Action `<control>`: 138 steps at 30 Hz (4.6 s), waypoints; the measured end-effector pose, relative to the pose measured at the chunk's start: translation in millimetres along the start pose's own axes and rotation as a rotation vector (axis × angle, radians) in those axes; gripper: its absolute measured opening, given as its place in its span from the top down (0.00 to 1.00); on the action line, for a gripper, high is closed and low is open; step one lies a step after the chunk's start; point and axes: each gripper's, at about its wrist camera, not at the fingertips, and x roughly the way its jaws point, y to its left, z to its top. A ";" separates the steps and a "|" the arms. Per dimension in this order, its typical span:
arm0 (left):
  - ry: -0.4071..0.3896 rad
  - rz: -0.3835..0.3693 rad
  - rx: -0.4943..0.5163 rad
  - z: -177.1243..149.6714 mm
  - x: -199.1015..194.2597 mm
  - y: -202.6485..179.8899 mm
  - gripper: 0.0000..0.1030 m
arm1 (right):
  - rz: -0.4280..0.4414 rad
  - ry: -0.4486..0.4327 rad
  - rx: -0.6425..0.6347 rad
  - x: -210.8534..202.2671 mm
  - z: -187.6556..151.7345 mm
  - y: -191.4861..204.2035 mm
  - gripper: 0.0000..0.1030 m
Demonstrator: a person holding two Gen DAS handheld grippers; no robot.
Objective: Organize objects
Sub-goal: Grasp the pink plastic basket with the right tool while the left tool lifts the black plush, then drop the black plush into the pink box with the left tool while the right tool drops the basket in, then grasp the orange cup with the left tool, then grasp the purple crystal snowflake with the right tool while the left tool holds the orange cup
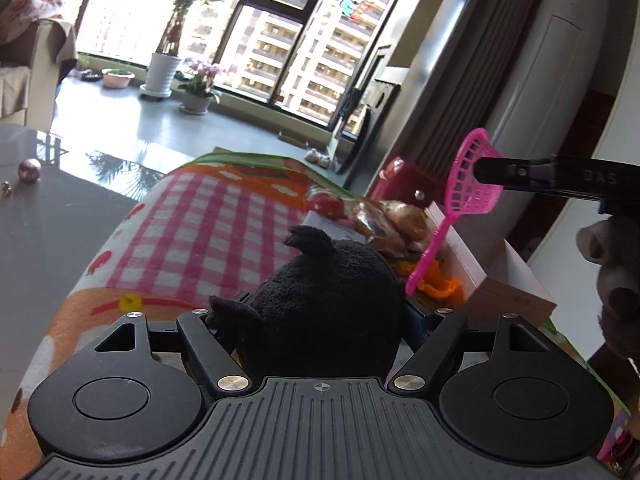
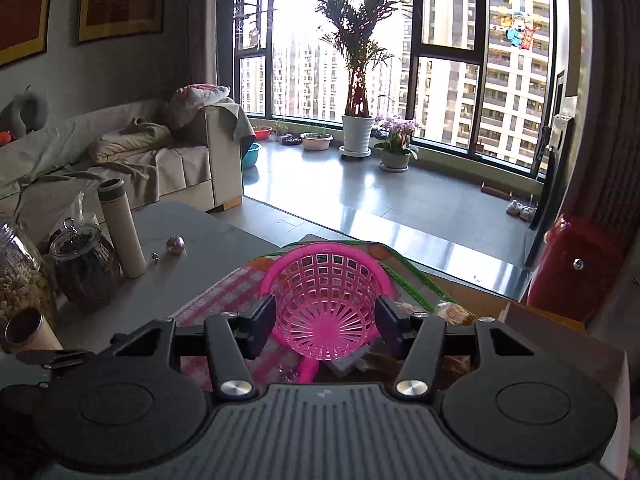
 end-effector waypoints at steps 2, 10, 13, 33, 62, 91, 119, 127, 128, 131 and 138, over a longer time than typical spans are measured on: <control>0.023 -0.027 0.026 -1.5 2.9 -18.6 0.22 | -0.013 -0.009 0.030 -34.5 -16.0 -15.0 0.47; -0.019 -0.199 0.149 34.6 22.4 -123.5 0.21 | -0.115 -0.067 0.163 -137.5 -87.6 -74.2 0.47; -0.093 -0.252 0.197 69.4 46.8 -171.0 0.21 | -0.163 -0.084 0.198 -151.9 -108.3 -88.0 0.47; -0.106 -0.216 0.129 84.8 180.8 -171.4 0.20 | -0.260 -0.216 0.333 -151.8 -95.7 -152.3 0.47; 0.106 -0.178 0.379 -8.3 137.9 -129.9 0.20 | -0.329 -0.025 0.286 -43.1 -153.1 -119.5 0.00; 0.156 -0.084 0.043 15.8 195.6 -97.5 0.39 | -0.331 -0.024 0.447 -31.2 -187.7 -132.1 0.00; 0.187 -0.016 0.046 -23.0 82.0 -33.6 0.89 | -0.313 0.062 0.324 -4.7 -172.8 -106.0 0.00; 0.195 -0.111 0.054 -22.4 105.3 -46.5 0.87 | -0.217 0.101 0.331 9.8 -152.9 -91.4 0.00; 0.205 -0.129 0.051 -24.3 103.7 -46.1 0.87 | -0.208 0.098 0.314 10.4 -147.8 -88.2 0.00; 0.215 -0.153 0.058 -31.4 91.9 -43.7 0.88 | -0.174 0.092 0.265 15.3 -129.8 -78.2 0.00; 0.220 -0.169 0.104 -46.2 65.3 -43.4 0.88 | 0.053 0.160 0.232 68.7 -82.4 -41.8 0.00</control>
